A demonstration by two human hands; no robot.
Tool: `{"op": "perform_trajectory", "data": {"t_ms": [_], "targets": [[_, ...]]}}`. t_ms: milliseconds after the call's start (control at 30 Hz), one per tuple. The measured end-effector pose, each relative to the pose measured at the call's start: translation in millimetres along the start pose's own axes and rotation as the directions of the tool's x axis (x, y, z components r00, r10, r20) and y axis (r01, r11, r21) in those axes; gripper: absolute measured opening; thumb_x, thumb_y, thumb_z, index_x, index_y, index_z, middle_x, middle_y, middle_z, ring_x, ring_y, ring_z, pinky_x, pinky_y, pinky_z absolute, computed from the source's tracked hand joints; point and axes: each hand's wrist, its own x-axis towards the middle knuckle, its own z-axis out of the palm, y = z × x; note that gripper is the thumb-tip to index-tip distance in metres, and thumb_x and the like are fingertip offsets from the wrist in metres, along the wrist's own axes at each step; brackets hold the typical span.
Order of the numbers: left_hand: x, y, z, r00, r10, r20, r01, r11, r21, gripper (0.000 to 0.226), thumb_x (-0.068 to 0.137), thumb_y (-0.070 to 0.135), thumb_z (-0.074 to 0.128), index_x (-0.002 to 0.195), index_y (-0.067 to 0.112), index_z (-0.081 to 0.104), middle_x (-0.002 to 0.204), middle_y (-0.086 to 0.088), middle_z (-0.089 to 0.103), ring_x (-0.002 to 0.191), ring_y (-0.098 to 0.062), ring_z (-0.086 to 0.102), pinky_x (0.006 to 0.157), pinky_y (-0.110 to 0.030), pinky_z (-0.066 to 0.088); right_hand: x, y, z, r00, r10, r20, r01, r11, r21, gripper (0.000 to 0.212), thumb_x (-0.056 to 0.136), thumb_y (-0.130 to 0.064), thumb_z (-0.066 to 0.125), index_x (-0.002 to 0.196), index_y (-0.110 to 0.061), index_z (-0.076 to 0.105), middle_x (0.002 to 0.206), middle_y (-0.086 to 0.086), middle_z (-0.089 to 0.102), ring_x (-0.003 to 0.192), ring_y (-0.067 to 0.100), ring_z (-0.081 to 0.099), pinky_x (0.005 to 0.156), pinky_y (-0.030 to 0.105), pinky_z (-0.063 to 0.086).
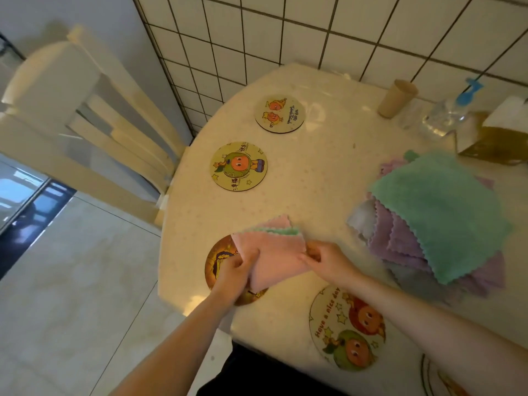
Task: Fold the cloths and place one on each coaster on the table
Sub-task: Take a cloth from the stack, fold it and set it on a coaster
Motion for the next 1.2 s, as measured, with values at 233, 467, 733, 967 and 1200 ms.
{"op": "perform_trajectory", "data": {"t_ms": [233, 467, 733, 967, 1200], "targets": [[11.1, -6.2, -1.2, 0.994, -0.064, -0.093, 0.055, 0.994, -0.089, 0.058, 0.089, 0.057, 0.049, 0.087, -0.001, 0.055, 0.073, -0.009, 0.053, 0.069, -0.024, 0.051, 0.064, -0.037, 0.042, 33.5, -8.0, 13.5, 0.994, 0.107, -0.029, -0.108, 0.994, -0.009, 0.025, 0.095, -0.031, 0.05, 0.075, -0.015, 0.049, 0.065, -0.007, 0.047, 0.058, 0.007, 0.041, 0.055, 0.025, 0.03], [1.1, -7.0, 10.4, 0.978, -0.054, -0.202, 0.036, 0.995, -0.094, 0.038, 0.098, 0.037, 0.046, 0.072, 0.009, 0.05, 0.067, -0.005, 0.048, 0.064, -0.017, 0.045, 0.062, -0.032, 0.036, 36.8, -2.8, 18.3, 0.98, 0.198, -0.035, -0.2, 0.975, -0.095, 0.026, 0.094, -0.031, 0.049, 0.071, -0.021, 0.043, 0.064, -0.005, 0.046, 0.057, 0.011, 0.042, 0.054, 0.029, 0.033], [6.8, -1.6, 16.2, 0.933, -0.104, -0.345, 0.122, 0.992, 0.033, 0.036, 0.093, 0.038, 0.053, 0.07, 0.01, 0.052, 0.065, -0.002, 0.053, 0.064, -0.018, 0.05, 0.062, -0.033, 0.04, 44.2, -7.0, 18.5, 0.95, 0.309, -0.046, -0.312, 0.938, -0.149, 0.023, 0.086, -0.028, 0.051, 0.066, -0.021, 0.043, 0.062, -0.005, 0.046, 0.056, 0.012, 0.043, 0.053, 0.028, 0.034], [-10.6, -6.5, 20.1, 0.898, -0.066, -0.435, 0.164, 0.968, 0.191, 0.033, 0.075, 0.043, 0.074, 0.091, 0.019, 0.058, 0.082, 0.007, 0.063, 0.079, -0.015, 0.059, 0.069, -0.03, 0.046, 68.7, -24.5, 2.3, 0.985, 0.119, -0.126, -0.156, 0.924, -0.348, 0.029, 0.087, -0.031, 0.054, 0.111, -0.015, 0.048, 0.106, 0.002, 0.055, 0.092, 0.023, 0.057, 0.072, 0.035, 0.047], [-12.8, 3.2, 30.0, 0.904, -0.054, -0.424, 0.21, 0.92, 0.331, 0.035, 0.076, 0.037, 0.074, 0.093, 0.022, 0.047, 0.082, 0.006, 0.057, 0.077, -0.017, 0.056, 0.064, -0.03, 0.046, 107.4, -27.2, 7.3, 0.972, -0.131, 0.196, 0.22, 0.803, -0.554, 0.058, 0.089, -0.01, 0.044, 0.143, -0.022, 0.026, 0.14, -0.001, 0.034, 0.119, 0.028, 0.031, 0.098, 0.039, 0.039]]}}
